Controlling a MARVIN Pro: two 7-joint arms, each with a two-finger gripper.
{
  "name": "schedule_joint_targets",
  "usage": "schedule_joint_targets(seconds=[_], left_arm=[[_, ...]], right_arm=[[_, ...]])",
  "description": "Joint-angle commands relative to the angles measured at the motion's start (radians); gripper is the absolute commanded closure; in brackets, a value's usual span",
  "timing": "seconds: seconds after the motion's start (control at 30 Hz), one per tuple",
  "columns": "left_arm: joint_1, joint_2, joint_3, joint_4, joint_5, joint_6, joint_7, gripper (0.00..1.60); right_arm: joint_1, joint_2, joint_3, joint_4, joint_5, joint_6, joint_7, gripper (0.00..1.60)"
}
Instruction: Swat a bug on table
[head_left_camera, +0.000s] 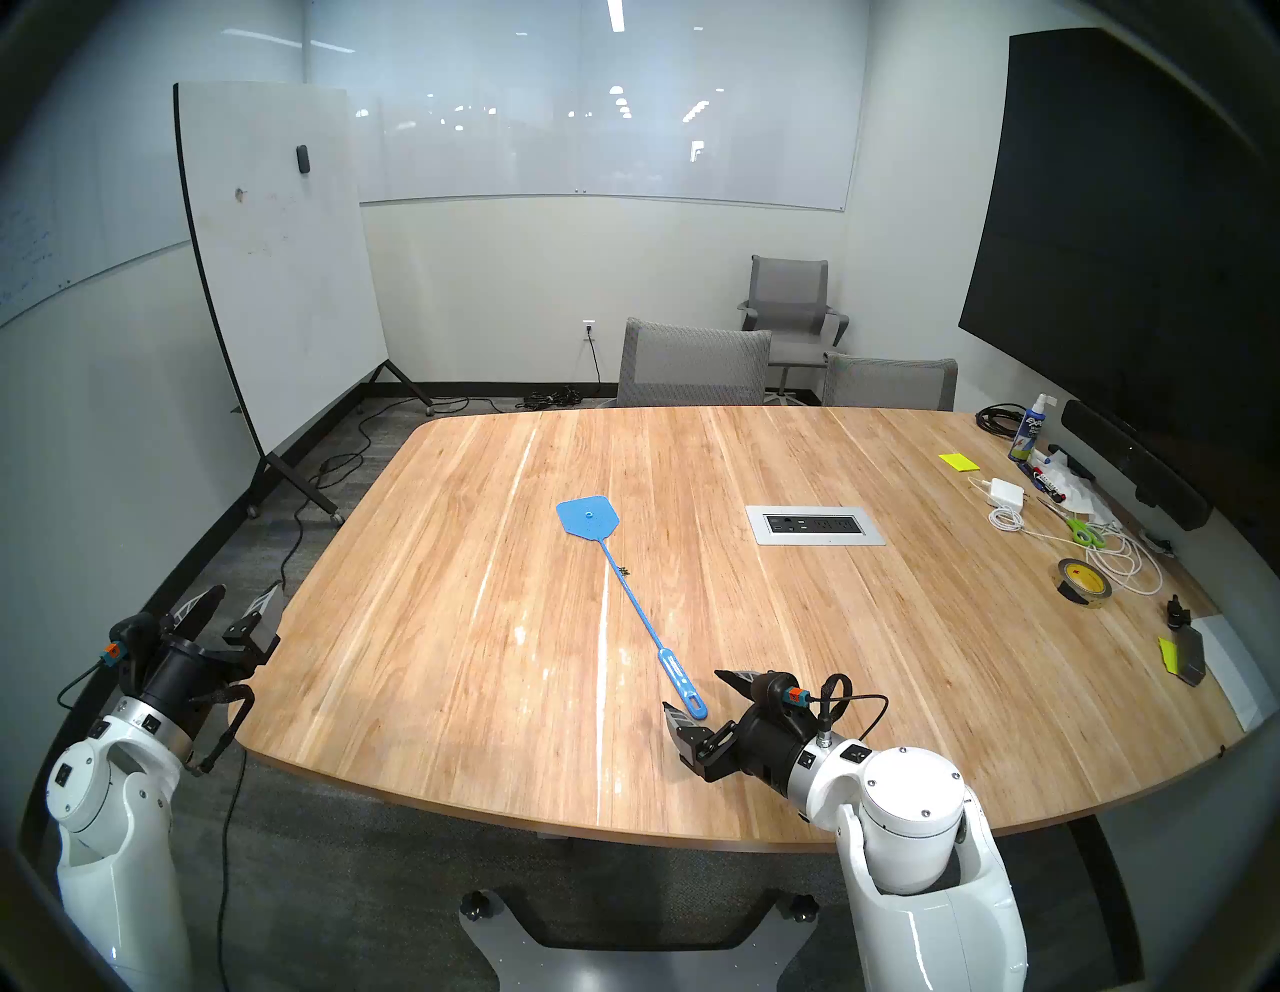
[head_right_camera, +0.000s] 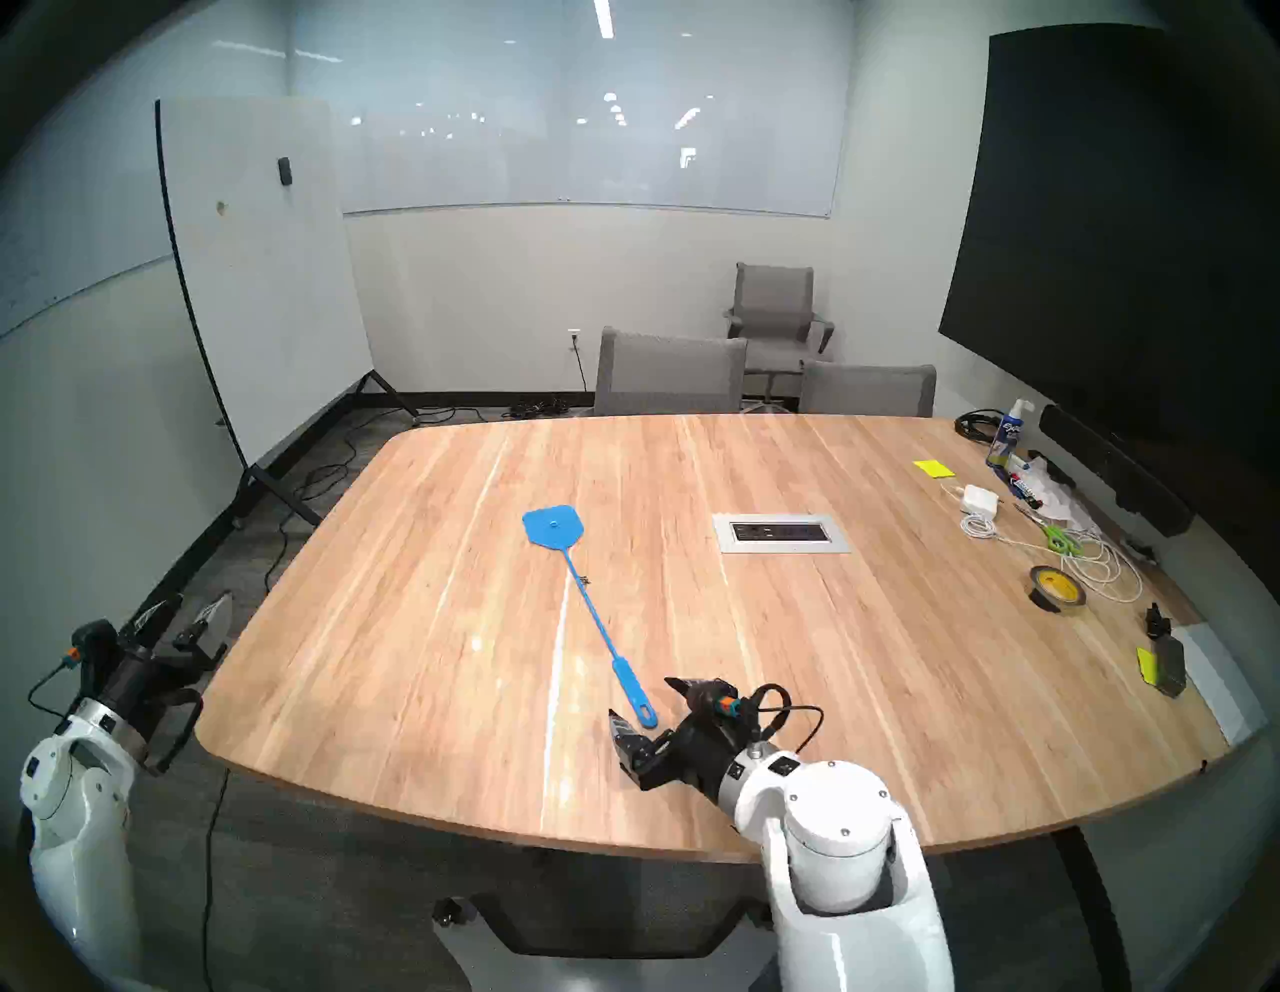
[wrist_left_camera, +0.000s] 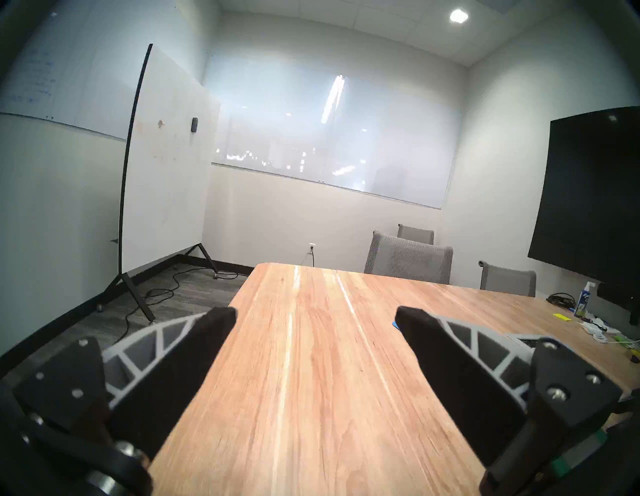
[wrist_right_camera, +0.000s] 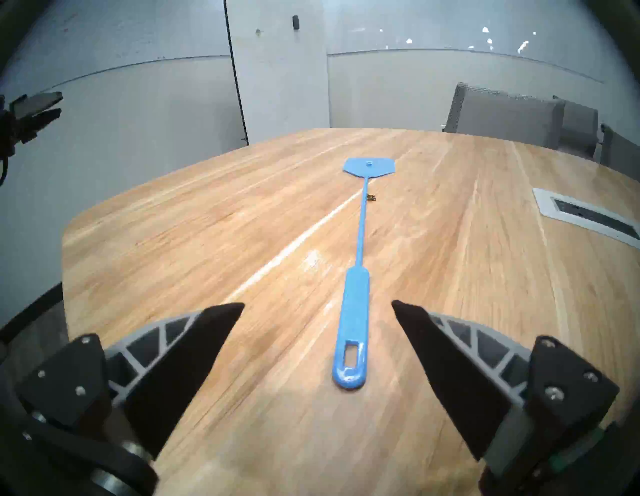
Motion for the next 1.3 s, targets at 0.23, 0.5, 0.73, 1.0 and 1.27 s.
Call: schedule_joint_targets(seconds=[0.23,0.5,0.73,1.0,1.27], left_arm=[[0.0,-0.001,-0.006,-0.015,0.0,0.003,0.001,0.0],[-0.001,-0.002,-0.007,-0.015,0.002,0.003,-0.001,0.0],[-0.002,-0.003,-0.007,-0.015,0.003,0.005,-0.002,0.0],[-0.003,-0.005,-0.008,-0.016,0.004,0.006,-0.002,0.0],[-0.004,-0.006,-0.009,-0.016,0.005,0.007,-0.003,0.0]], right_arm=[[0.14,-0.002,-0.04,0.085,-0.038,0.071,-0.033,0.0],[0.175,-0.003,-0.049,0.121,-0.031,0.085,-0.059,0.0],[0.178,-0.002,-0.056,0.115,-0.029,0.091,-0.073,0.0],[0.197,0.013,-0.084,0.144,-0.087,0.098,-0.101,0.0],[0.223,0.017,-0.099,0.194,-0.131,0.103,-0.115,0.0]])
